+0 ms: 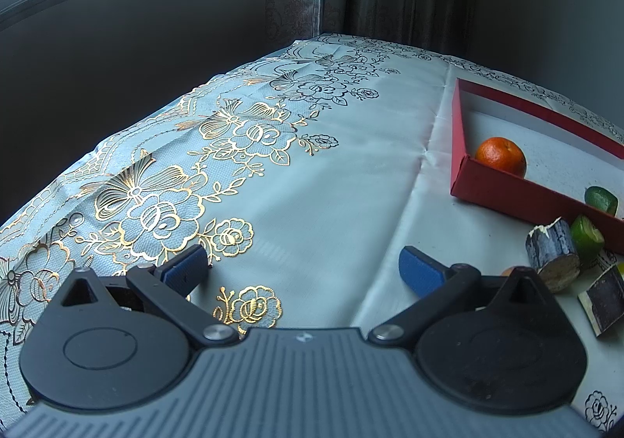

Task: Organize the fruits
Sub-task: 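Carry the kiwi into the red box and open the right gripper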

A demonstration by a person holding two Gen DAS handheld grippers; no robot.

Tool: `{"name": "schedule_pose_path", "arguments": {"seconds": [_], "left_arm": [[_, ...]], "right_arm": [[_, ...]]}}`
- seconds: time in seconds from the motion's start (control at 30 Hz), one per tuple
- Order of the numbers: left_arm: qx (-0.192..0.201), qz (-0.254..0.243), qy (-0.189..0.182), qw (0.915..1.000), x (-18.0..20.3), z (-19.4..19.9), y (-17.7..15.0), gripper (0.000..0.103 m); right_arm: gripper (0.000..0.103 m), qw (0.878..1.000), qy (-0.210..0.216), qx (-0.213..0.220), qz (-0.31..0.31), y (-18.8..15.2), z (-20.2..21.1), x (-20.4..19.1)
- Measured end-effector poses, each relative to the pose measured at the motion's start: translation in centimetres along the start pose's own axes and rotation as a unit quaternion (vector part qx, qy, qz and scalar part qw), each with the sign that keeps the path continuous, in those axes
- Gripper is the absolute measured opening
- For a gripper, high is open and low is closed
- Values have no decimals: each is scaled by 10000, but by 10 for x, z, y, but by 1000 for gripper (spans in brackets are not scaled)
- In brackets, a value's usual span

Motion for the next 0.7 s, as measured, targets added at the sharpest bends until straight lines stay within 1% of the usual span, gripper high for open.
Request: {"name": "schedule_pose_path", "arguments": {"seconds": [0.13, 0.27, 0.47, 0.63, 0.7], "left_arm": [[1, 0, 0, 10000, 0, 0, 0, 103], [0, -2, -2, 10000, 1, 0, 0, 103], [1, -2, -3, 10000, 0, 0, 0, 103], [2, -3, -5, 10000, 1, 0, 0, 103], [2, -3, -4, 10000, 1, 0, 0, 103]], "right_arm": [[27, 9999, -61, -132, -77, -6, -15, 1], [27, 9997, -119, -193, -64, -10, -21, 1], [28, 9997, -95, -210, -102, -10, -20, 1], [28, 9998, -96, -101, -170, -8, -14, 3], [28, 9996, -20, -66, -287, -7, -7, 7]]}}
Point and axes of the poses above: each gripper's, at about its wrist camera, not at the fingertips, and z roughly against the way its jaws point, x to its right, y to its top, the point moved 1 cm from there along -z, roughly the way its jaws point, and after that the axes turned 7 degrees about -y, right-handed, at the moved point
